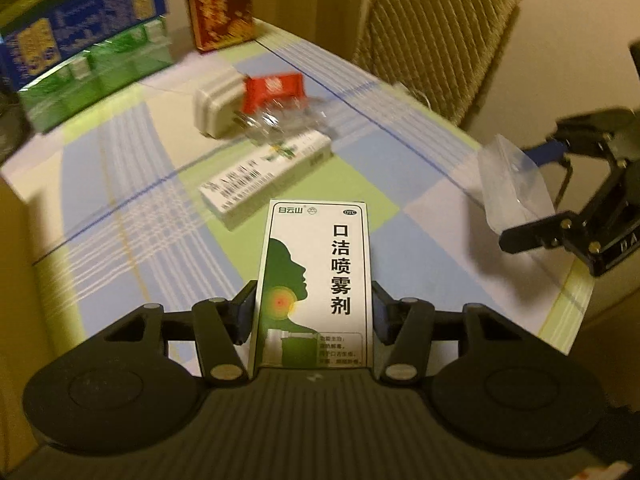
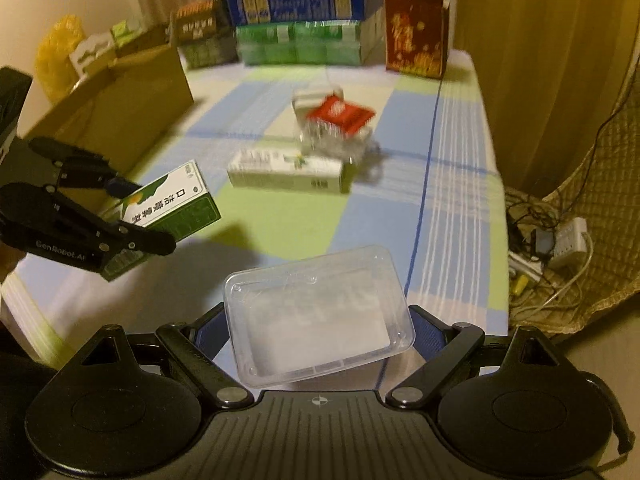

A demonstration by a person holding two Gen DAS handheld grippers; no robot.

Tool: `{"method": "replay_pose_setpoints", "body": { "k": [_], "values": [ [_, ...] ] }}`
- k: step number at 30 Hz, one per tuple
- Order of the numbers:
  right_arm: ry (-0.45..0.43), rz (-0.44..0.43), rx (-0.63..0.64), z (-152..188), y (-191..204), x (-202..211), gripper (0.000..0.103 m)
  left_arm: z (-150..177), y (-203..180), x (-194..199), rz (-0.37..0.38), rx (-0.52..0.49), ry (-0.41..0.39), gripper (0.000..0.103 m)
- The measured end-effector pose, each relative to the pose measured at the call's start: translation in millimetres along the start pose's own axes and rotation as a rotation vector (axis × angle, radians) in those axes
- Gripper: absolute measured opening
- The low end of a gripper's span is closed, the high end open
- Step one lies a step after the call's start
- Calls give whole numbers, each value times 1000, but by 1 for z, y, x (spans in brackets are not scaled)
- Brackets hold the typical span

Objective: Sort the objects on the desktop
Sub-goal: 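Lift the spray box and clear tray and carry both toward the cardboard box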

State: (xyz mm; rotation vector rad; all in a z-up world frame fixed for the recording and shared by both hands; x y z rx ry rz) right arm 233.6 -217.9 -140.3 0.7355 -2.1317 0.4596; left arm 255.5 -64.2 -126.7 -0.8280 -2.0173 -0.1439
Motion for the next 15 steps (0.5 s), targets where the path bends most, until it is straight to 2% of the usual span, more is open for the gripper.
{"method": "replay_pose_setpoints", "body": {
  "k": [6, 15],
  "values": [
    [-55, 0, -27, -19, 25, 35, 89, 0, -6, 46, -39, 60, -70, 51],
    [-112, -20, 17, -42, 70, 69, 89, 19, 0, 121, -125, 112, -152, 51]
  ]
}}
Point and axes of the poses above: each gripper's, at about its wrist camera, not at the fingertips, and x roughly against the way its jaws point, y to its left, z to its underside, the point moved 4 cm from there along -x, roughly the way its jaws point, and after that the axes turned 13 degrees about z, right-handed, at the moved point
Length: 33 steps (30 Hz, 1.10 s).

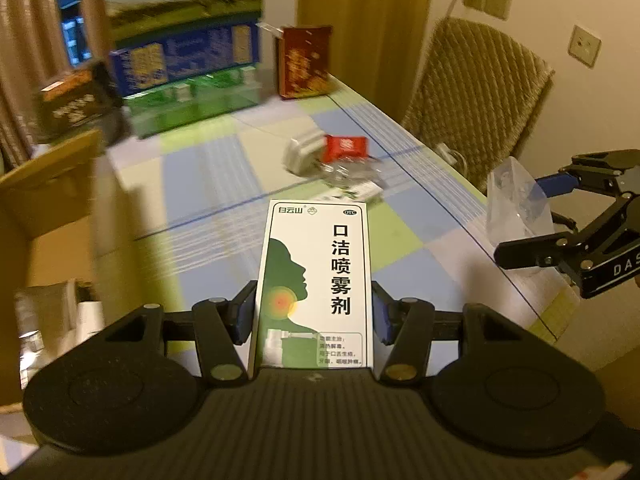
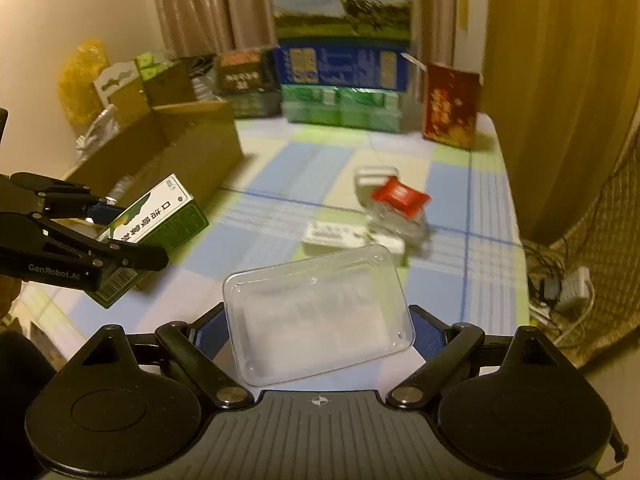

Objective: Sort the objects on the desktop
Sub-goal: 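Lift the spray box and clear tray and carry both toward the cardboard box, then lower the spray box into the cardboard box and open the left tool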

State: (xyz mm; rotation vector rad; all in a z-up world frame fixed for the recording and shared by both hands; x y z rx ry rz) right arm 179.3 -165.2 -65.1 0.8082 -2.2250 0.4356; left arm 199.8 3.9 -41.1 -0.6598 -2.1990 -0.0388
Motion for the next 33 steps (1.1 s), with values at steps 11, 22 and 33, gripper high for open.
{"method": "replay_pose_setpoints", "body": {
  "k": [11, 22, 33],
  "values": [
    [-70, -78, 92, -36, 70, 18, 89, 19, 35, 82, -109, 69, -71, 51],
    [-114, -175, 173, -80, 148, 10, 89, 38, 102, 151, -244, 154, -108, 51],
    [-143, -238, 292, -119, 221, -19, 89, 37, 171, 179, -303, 204, -128, 51]
  ]
}}
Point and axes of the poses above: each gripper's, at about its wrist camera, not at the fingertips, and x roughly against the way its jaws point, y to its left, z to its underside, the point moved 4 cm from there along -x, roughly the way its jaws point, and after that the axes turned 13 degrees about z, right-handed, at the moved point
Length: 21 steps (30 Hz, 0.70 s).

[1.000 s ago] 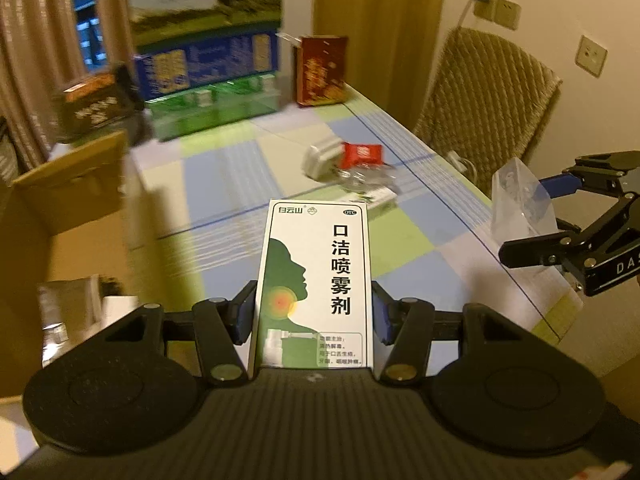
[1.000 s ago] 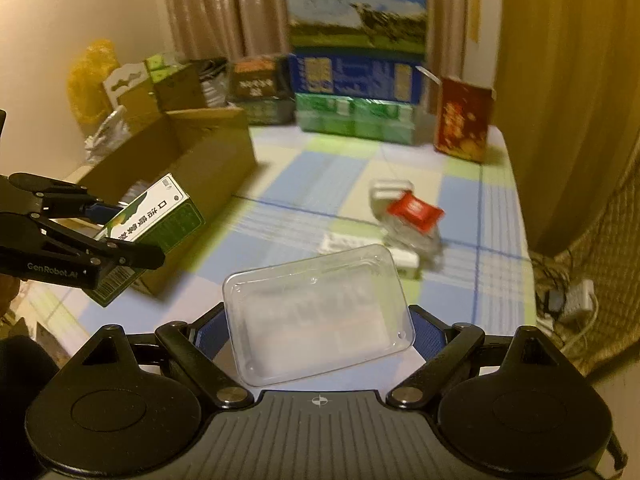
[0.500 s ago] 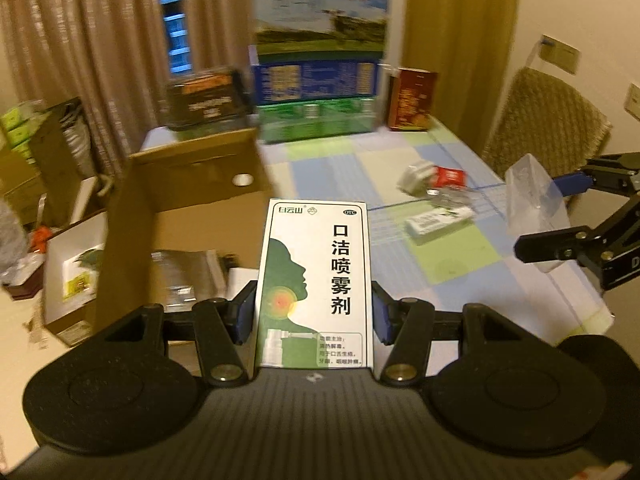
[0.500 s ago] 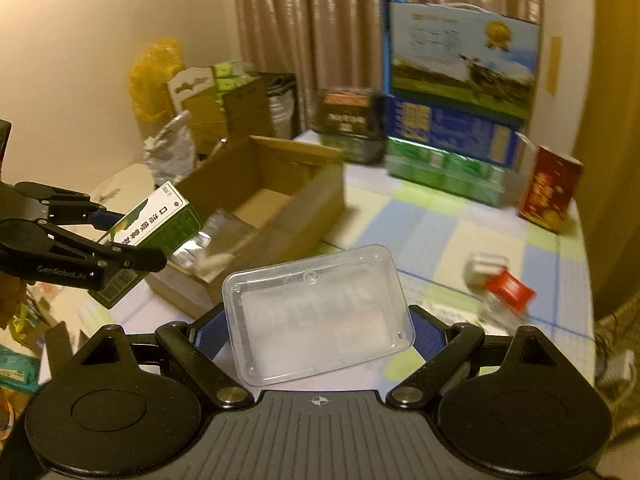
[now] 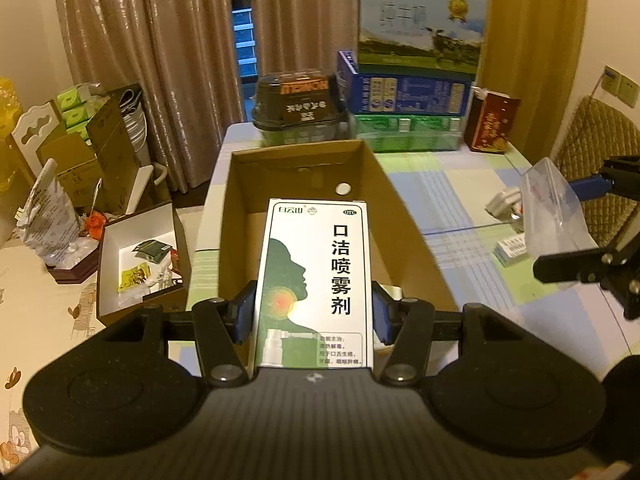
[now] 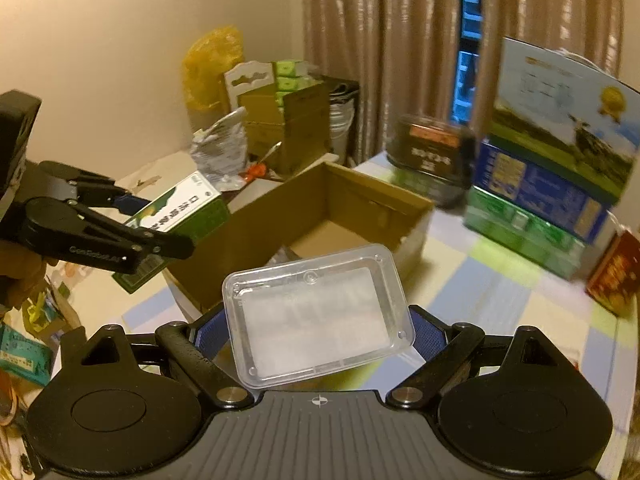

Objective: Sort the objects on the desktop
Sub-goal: 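Lower the spray box into the cardboard box and open the left tool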

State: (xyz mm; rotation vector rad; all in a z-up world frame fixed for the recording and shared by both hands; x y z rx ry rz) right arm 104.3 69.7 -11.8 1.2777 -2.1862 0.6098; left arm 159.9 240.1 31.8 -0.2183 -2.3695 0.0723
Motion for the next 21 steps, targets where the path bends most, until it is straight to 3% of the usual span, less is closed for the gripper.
{"method": "replay_pose_setpoints", "body": {
  "k": [10, 21],
  "values": [
    [1, -38, 108, -20, 24, -53, 89, -4, 33, -37, 8, 10, 27, 51],
    [41, -51, 141, -15, 35, -90, 89, -2, 49, -71, 19, 22, 49, 51]
  ]
}}
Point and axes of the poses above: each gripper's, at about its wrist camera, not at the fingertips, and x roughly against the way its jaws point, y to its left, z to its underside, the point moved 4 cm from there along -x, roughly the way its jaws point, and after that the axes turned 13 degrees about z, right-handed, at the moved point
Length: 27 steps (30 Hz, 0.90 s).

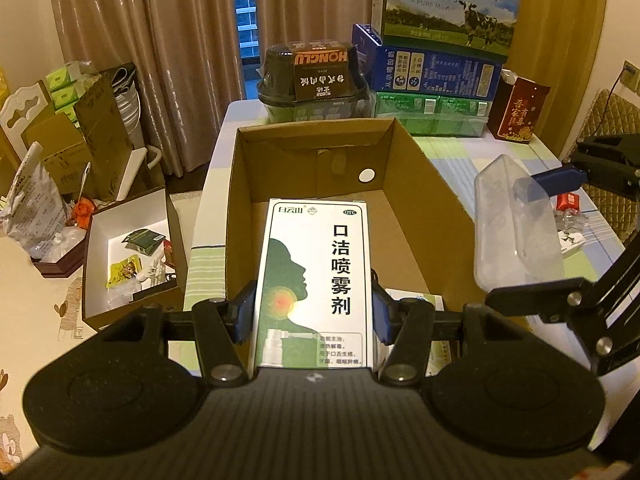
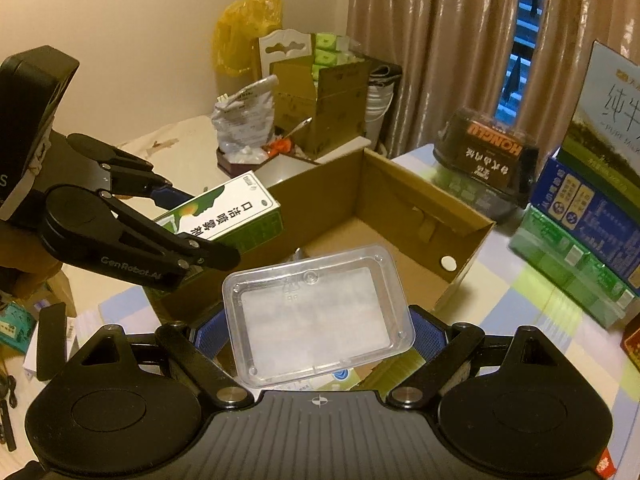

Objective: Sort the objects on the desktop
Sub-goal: 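Lower the spray box into the cardboard box and open the left tool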

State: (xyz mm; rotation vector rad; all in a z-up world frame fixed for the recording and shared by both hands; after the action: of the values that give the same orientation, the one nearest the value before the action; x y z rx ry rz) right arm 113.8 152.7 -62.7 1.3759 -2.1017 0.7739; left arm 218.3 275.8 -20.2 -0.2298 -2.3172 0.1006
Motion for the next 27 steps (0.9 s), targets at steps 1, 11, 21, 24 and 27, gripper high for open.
{"method": "replay_pose_setpoints", "body": {
  "k": [1, 11, 21, 24, 27],
  "values": [
    [2, -2, 1, 0, 0, -2, 89, 0, 1, -2, 0, 2, 1, 51],
    [15, -7, 7, 1, 1, -13, 89, 3, 10, -12, 2, 15, 10, 51],
    [19, -7, 27, 0, 4, -19, 89, 8, 20, -12, -21, 19, 15, 52],
    [17, -10, 30, -2, 5, -23, 89, 11, 24, -7, -26, 27, 5, 52],
    [12, -12, 33, -6, 7, -27, 89, 12, 27, -3, -33, 32, -2, 52]
  ]
}}
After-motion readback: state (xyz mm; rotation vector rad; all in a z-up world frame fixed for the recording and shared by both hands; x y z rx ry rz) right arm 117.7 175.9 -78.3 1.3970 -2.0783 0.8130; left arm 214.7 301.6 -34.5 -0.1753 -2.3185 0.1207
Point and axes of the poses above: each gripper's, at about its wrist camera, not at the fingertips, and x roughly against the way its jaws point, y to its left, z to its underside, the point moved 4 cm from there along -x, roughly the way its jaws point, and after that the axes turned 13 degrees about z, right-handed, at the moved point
